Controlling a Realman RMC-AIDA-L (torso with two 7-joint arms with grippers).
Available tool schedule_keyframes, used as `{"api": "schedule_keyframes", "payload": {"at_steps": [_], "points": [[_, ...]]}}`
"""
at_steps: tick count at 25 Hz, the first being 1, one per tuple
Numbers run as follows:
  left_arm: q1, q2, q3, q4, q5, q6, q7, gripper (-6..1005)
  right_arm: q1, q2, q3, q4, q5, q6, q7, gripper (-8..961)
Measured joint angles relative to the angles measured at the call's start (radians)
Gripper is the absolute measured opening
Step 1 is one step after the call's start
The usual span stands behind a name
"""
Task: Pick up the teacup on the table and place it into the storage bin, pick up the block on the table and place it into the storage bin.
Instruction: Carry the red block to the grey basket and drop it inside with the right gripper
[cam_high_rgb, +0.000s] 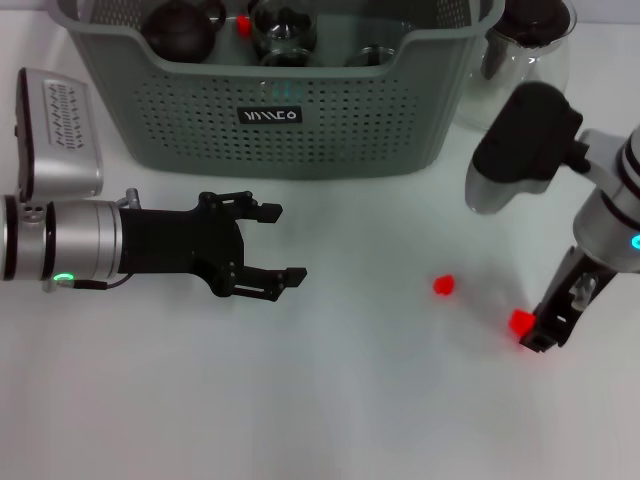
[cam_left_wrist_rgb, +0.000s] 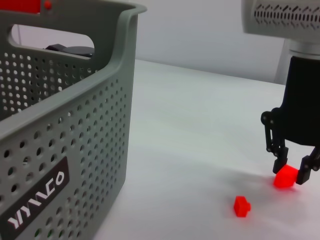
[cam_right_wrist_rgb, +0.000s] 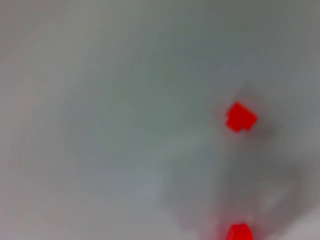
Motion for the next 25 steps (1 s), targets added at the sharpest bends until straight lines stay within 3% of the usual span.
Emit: {"api": "schedule_keyframes", "payload": {"at_steps": [6, 11, 15, 20, 25], "points": [[0.002, 0.0, -0.005, 0.004, 0.002, 0.009, 0.0, 889, 0.022, -0.003, 0.159, -0.236, 0.13, -0.112, -0.005, 314], [0.002, 0.001, -0.005, 0.006, 0.006, 0.009, 0.005, 889, 0.166, -0.003, 0.41, -0.344, 0.319, -0.143, 0.022, 314], [0.002, 0.003, -0.001, 0.007, 0.007, 0.003, 0.007, 888, 0.334, -0.016, 0.578, -0.24, 0.363, -0.04, 0.032, 315], [-0.004, 0.005, 0.002, 0.009, 0.01, 0.002, 0.008, 888, 0.507, -0.062, 0.582, 0.071, 0.29, 0.235, -0.005, 318], [-0.01, 0.005, 0.002, 0.011, 0.011, 0.006, 0.004, 888, 0.579, -0.04, 0.543, 0.248, 0.147, 0.446, -0.037, 321]]}}
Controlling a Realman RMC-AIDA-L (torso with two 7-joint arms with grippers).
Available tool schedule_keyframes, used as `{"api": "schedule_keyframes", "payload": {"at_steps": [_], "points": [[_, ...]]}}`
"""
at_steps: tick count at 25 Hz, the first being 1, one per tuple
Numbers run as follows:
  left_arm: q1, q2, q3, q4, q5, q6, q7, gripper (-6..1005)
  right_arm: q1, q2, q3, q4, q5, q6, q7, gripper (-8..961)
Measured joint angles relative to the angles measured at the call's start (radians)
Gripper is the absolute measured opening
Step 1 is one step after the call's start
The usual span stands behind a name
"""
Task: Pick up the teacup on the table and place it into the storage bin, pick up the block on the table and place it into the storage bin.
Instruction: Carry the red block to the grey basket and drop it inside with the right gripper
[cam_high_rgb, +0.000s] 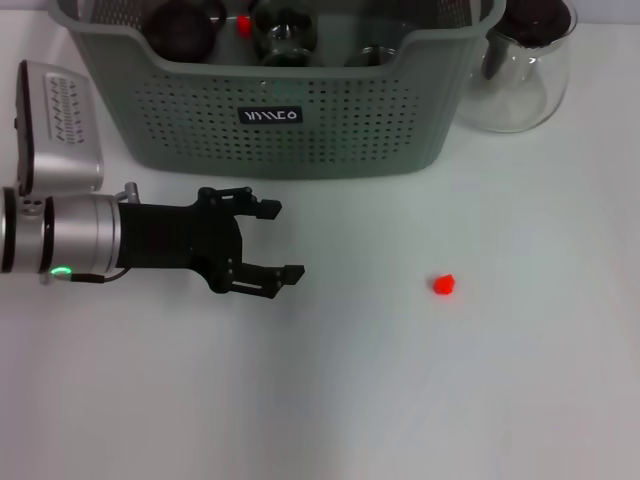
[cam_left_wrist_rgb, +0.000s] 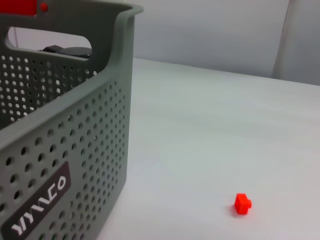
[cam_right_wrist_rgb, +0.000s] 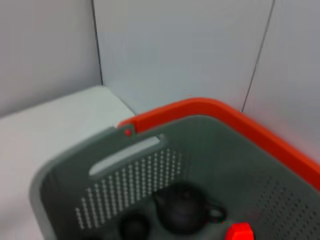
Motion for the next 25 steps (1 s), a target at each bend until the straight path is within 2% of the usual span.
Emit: {"api": "schedule_keyframes", "payload": {"at_steps": [6, 9, 15, 17, 20, 25], "points": [[-0.003, 0.0, 0.0, 0.0, -0.001, 0.001, -0.005, 888, 0.004, 0.035, -0.085, 0.042, -0.084, 0.083, -0.003, 325], [-0.004, 0.0, 0.0, 0.0, -0.005, 0.001, -0.006, 888, 0.002, 0.038, -0.095, 0.049, -0.097, 0.098, 0.001, 327], [-0.007, 0.001, -0.001, -0.001, -0.007, 0.001, -0.006, 888, -0.012, 0.037, -0.095, 0.038, -0.091, 0.114, -0.005, 587], [-0.007, 0.001, -0.001, -0.001, -0.008, 0.0, -0.007, 888, -0.031, 0.037, -0.091, 0.005, -0.053, 0.108, -0.027, 668], [-0.007, 0.001, -0.001, -0.001, -0.008, 0.001, -0.007, 888, -0.097, 0.033, -0.084, -0.1, 0.098, 0.059, -0.098, 791], [-0.007, 0.001, 0.0, 0.001, -0.002, 0.002, -0.007, 888, -0.249, 0.013, -0.061, -0.327, 0.381, -0.143, -0.18, 859]]}}
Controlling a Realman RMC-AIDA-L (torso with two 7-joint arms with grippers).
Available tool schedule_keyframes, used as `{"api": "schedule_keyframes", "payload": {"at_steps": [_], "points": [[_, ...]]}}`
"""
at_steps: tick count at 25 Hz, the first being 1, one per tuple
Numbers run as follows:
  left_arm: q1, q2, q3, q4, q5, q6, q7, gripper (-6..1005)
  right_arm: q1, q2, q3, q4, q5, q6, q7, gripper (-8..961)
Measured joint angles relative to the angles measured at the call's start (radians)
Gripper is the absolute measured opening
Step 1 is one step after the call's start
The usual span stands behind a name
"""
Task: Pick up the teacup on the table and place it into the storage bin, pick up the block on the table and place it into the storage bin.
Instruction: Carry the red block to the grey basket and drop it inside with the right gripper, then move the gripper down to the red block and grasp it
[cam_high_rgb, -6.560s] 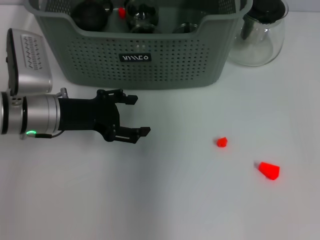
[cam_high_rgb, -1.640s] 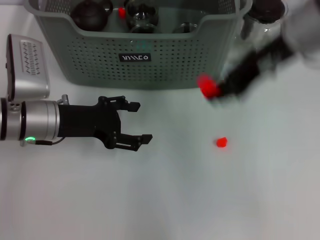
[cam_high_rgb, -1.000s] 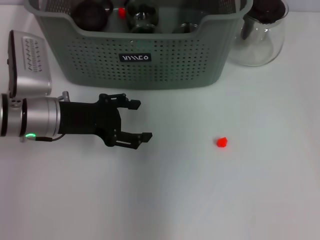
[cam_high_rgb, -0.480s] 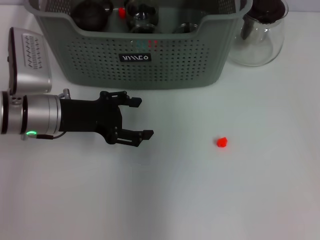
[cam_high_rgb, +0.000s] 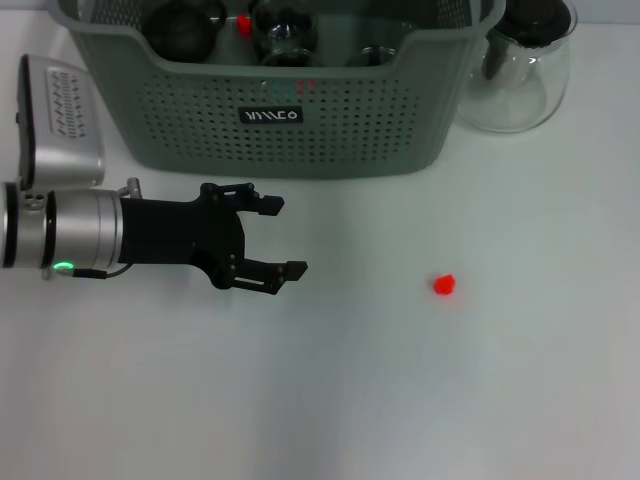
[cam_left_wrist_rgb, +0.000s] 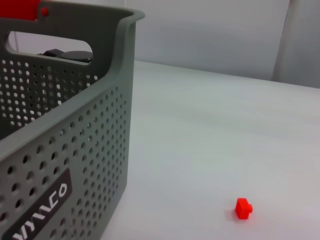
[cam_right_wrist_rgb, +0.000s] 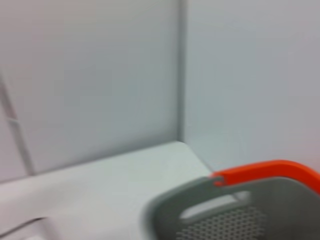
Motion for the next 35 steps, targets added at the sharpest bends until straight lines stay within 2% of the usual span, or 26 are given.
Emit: {"api": "schedule_keyframes", "payload": {"at_steps": [4, 9, 12, 14, 17, 19, 26, 35], "points": [[0.0, 0.0, 0.0, 0.001, 0.005, 0.0, 0.0, 888, -0.12, -0.023, 0.014, -0.113, 0.134, -0.19, -0.028, 860], [0.005, 0.0, 0.0, 0.011, 0.01, 0.0, 0.002, 889, -0.218, -0.048, 0.015, -0.152, 0.129, -0.44, -0.027, 857], [0.008, 0.0, 0.0, 0.012, 0.01, 0.0, 0.002, 889, -0.253, -0.045, 0.009, -0.148, 0.055, -0.534, -0.001, 853], [0.008, 0.0, 0.0, 0.013, 0.01, 0.0, 0.003, 889, -0.264, -0.029, -0.009, -0.147, -0.044, -0.572, 0.023, 851], [0.01, -0.002, 0.0, 0.013, 0.01, 0.0, 0.003, 889, -0.262, 0.012, -0.04, -0.142, -0.232, -0.576, 0.059, 850], [0.011, -0.002, 0.0, 0.013, 0.01, 0.0, 0.003, 889, -0.252, 0.031, -0.074, -0.118, -0.321, -0.547, 0.104, 850], [0.012, -0.002, 0.0, 0.013, 0.011, 0.001, 0.006, 889, -0.161, 0.029, -0.257, 0.054, -0.385, -0.386, 0.393, 850], [0.008, -0.001, 0.0, 0.013, 0.012, 0.002, 0.026, 889, -0.077, 0.035, -0.417, 0.209, -0.433, -0.297, 0.614, 848]]}}
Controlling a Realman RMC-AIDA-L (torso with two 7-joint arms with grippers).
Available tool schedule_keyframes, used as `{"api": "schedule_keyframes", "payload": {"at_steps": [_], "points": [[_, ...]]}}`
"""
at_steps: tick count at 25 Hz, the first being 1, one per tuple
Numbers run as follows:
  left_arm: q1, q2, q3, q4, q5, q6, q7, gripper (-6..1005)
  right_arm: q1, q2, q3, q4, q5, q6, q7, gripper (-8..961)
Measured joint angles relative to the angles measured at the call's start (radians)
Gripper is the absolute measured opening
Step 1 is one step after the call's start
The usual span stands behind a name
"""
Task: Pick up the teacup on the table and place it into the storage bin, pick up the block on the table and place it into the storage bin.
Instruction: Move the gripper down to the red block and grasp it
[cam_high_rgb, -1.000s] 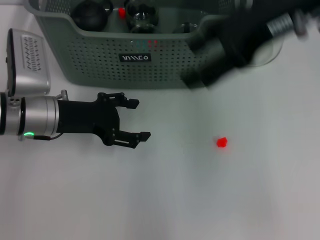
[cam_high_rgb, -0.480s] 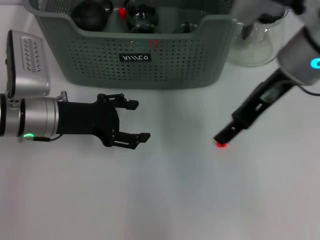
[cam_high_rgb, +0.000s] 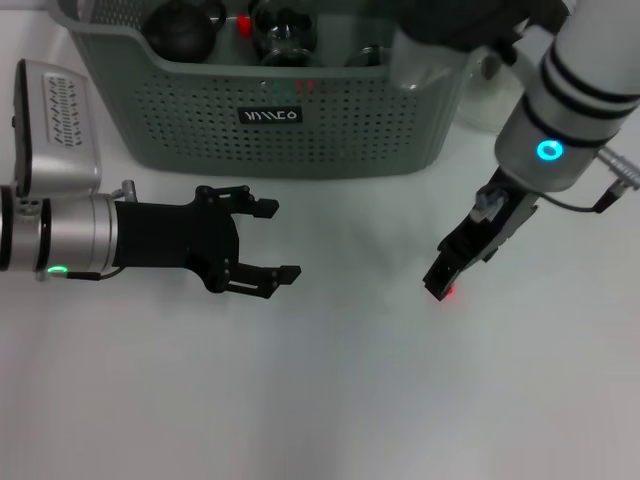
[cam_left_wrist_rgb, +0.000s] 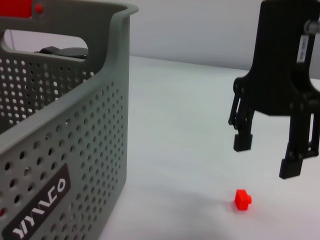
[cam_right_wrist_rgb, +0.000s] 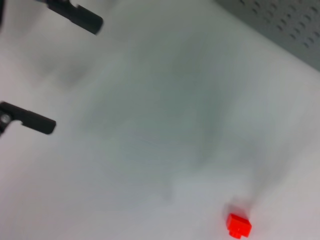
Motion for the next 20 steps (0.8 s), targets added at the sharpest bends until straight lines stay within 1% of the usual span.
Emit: {"api": "schedule_keyframes", "payload": {"at_steps": [3, 9, 15, 20], "points": [[-0.001, 0.001, 0.0, 0.0, 0.0, -0.001, 0.001, 889, 0.008, 0.002, -0.035, 0.046, 0.003, 0.046, 0.021, 830], [-0.002, 0.001, 0.0, 0.0, -0.001, -0.002, 0.008, 889, 0.017, 0.003, -0.07, 0.122, 0.011, 0.143, 0.022, 774], [-0.003, -0.001, 0.0, 0.0, -0.002, -0.005, 0.006, 888, 0.021, 0.004, -0.103, 0.181, 0.039, 0.225, 0.014, 771], [-0.003, -0.002, 0.0, 0.0, -0.003, -0.007, 0.005, 888, 0.02, 0.004, -0.143, 0.191, 0.053, 0.246, 0.012, 768]]}}
